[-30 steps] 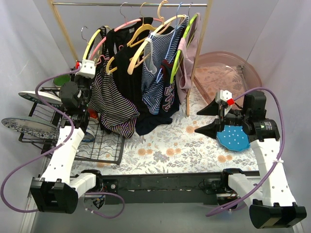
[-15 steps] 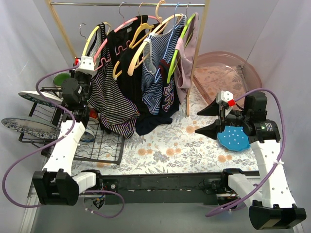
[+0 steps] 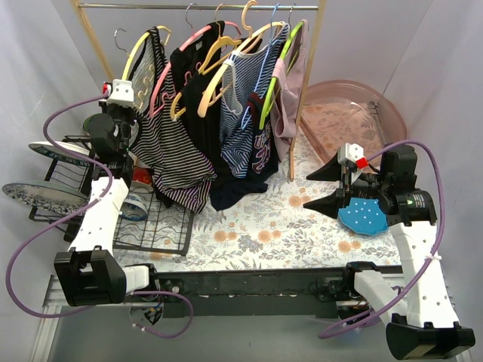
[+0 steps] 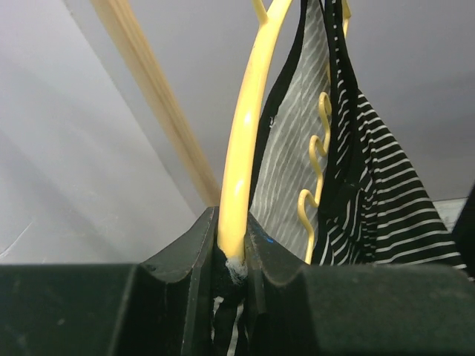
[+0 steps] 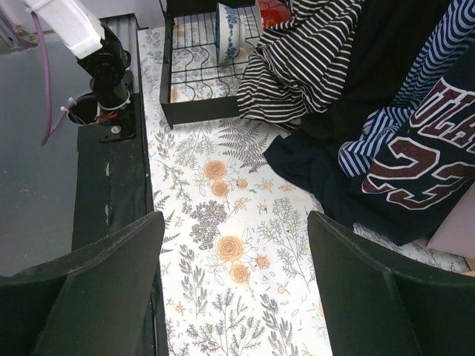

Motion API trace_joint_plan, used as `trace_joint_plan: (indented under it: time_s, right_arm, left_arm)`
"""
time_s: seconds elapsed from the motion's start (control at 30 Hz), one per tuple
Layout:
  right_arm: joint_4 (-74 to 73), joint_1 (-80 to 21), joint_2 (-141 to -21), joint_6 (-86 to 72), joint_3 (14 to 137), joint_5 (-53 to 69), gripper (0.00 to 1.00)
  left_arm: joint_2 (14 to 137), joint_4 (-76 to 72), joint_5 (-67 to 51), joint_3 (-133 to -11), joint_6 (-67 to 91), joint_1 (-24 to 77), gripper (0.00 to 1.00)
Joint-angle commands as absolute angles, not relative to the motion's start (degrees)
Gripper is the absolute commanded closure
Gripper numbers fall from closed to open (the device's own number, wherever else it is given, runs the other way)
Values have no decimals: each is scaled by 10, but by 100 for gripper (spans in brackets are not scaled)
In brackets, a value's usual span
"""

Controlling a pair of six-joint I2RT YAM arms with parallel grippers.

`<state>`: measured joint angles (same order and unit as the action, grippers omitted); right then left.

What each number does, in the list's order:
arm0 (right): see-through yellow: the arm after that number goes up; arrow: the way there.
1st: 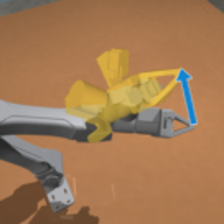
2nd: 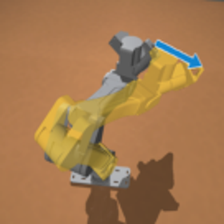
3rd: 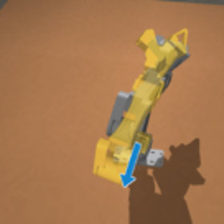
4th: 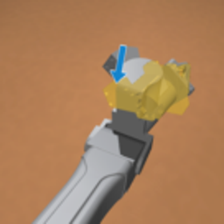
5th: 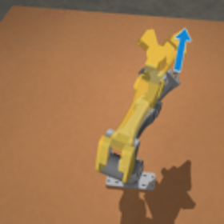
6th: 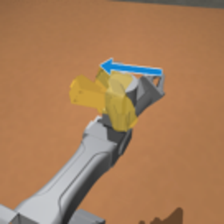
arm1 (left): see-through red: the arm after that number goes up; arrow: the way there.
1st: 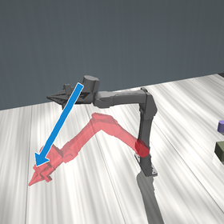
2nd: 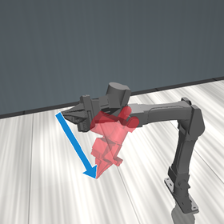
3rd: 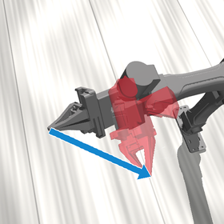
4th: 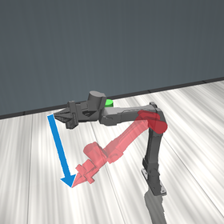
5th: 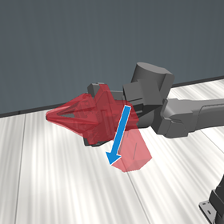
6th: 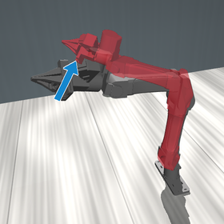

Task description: Place the tank top on the hanger

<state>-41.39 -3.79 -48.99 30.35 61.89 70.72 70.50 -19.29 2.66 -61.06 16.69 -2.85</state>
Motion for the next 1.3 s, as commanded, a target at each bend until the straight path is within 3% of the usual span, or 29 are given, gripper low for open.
trace_joint_plan:
  time_s: [0.0, 0.87, 1.27]
  right_arm:
    - [-393, -33, -482, 302, 606, 722, 14]
    - [-391, -28, -496, 296, 609, 726, 14]
    - [-387, -25, -504, 294, 608, 729, 14]
  left_arm:
    - [696, -252, -50, -666, 229, -30, 100]
    - [799, -283, -100, -748, 337, -30, 100]
    - [721, -332, -133, -664, 358, -31, 100]
